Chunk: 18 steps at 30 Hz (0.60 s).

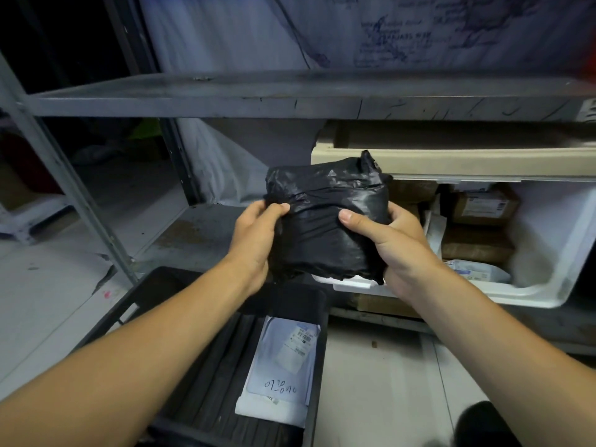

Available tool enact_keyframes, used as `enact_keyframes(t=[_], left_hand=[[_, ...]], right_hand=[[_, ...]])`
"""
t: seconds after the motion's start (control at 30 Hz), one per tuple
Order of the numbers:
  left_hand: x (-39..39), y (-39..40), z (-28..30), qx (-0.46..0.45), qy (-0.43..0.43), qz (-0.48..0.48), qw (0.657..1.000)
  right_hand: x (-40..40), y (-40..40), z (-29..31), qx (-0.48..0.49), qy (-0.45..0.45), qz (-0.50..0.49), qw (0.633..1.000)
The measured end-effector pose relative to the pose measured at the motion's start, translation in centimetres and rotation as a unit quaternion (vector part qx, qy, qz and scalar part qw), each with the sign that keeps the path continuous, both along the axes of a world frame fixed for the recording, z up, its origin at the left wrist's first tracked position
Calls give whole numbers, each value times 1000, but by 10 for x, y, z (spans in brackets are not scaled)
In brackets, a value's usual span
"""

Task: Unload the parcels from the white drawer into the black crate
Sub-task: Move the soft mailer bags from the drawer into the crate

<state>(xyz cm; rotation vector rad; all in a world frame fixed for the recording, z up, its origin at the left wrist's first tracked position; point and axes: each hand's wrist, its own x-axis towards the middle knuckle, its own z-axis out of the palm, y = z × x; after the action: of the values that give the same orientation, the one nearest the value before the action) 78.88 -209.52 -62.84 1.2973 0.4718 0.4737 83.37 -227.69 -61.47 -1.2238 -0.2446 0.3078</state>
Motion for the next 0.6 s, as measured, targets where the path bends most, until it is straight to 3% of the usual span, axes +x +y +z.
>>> enact_keyframes(t=[0.1, 0.17, 0.2, 0.27, 0.37, 0.53, 0.6], left_hand=[[-4, -7, -1, 150, 14, 58, 987], [-13, -18, 2, 229, 15, 36, 973], [-17, -24, 4, 221, 14, 8, 975], [-25, -36, 13, 112, 4, -80, 990], [-33, -43, 23, -8, -40, -165, 985], [-29, -36, 17, -76, -26, -66, 995], [-24, -21, 12, -123, -1, -11, 992]], right_hand=[[-2, 1, 1, -20, -57, -38, 997], [-6, 4, 0, -39, -102, -53, 993], [-8, 5, -1, -48, -124, -58, 989], [-11, 7, -3, -65, -164, -59, 983], [-18, 13, -11, -113, -238, -33, 964], [-33, 23, -19, -191, -323, 62, 925], [-36, 24, -21, -200, -318, 111, 920]])
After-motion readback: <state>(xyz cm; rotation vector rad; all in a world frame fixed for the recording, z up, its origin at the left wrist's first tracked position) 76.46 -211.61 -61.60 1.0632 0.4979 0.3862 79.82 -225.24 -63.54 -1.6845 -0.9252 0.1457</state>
